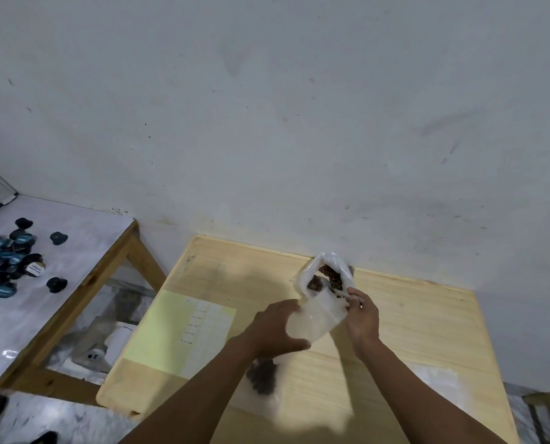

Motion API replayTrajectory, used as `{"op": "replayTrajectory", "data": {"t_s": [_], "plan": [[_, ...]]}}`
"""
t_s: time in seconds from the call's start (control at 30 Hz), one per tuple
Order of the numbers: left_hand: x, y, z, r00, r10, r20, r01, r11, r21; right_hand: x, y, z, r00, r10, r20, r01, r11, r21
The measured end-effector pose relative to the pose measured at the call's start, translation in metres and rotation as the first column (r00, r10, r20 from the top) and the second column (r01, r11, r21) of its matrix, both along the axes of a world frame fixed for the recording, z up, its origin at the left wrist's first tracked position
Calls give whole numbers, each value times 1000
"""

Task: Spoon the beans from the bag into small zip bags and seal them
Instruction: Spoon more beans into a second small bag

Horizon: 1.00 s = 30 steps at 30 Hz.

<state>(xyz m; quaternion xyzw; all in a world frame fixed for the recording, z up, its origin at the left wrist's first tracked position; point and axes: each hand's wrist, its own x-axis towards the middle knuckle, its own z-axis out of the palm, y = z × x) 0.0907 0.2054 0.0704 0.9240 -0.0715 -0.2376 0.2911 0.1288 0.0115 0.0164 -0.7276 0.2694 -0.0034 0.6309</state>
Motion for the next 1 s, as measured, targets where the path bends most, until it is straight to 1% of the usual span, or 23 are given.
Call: {"op": "replayTrajectory", "data": {"t_s": [0.07,0.1,0.27,0.37,0.47,0.57,0.63,0.73,0.87,1.0], "plan": [[10,-8,-2,995,-99,13,98,993,66,0,-7,3,999,31,-9,-31,999,34],[15,-11,-4,992,-124,11,123,989,82,-1,-11,4,999,38,-13,-37,998,54],[28,-17,-19,983,-175,-47,179,980,92,1,-24,9,993,94,-78,-80,984,161],[33,-19,-24,979,-200,-43,203,974,100,2,-26,15,983,137,-127,-103,965,243],[40,-18,-24,968,-250,-7,249,960,132,2,-25,24,971,152,-183,-79,932,354],[50,-15,-22,959,-280,38,270,948,168,4,-26,25,971,112,-209,-16,911,413],[56,-11,-22,958,-278,67,262,948,180,4,-29,23,971,70,-227,31,910,412],[57,-5,-25,963,-248,101,228,958,175,0,-35,28,978,-2,-209,87,914,397],[46,2,-29,977,-127,174,107,987,120,-9,-46,39,987,-60,-147,112,919,379],[38,8,-31,967,-68,247,38,992,121,-16,-55,45,989,-111,-95,139,913,384]]}}
